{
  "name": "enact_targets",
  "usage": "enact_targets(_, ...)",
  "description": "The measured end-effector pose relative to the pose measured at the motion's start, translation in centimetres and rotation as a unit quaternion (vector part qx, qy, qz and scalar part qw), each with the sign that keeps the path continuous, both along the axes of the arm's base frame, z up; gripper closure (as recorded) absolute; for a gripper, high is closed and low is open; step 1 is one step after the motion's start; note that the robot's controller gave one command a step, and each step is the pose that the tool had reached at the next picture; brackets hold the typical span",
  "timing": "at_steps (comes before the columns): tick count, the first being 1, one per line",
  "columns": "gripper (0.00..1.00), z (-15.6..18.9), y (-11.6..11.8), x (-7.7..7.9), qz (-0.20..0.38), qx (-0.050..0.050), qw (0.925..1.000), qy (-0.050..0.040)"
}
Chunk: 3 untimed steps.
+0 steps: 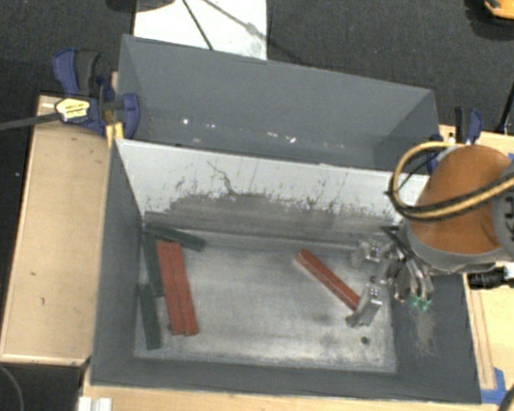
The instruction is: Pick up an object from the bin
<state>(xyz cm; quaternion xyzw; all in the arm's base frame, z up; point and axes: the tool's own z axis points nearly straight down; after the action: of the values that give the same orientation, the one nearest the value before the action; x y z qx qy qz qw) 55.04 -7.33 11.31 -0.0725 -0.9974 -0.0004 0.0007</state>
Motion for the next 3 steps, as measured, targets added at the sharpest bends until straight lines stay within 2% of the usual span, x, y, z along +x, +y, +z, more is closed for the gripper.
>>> enact_targets(1, 0.0, -3.5, 0.1, -0.5, 0.019, -0.001, 0.9998, -0.0026)
enact_targets(2, 1.0, -4.7, 0.3, -0.9, -0.016, -0.001, 0.9999, -0.005)
enact_targets(3, 1.0, -4.5, 0.3, -1.0, -0.022, -0.001, 0.9998, -0.0048)
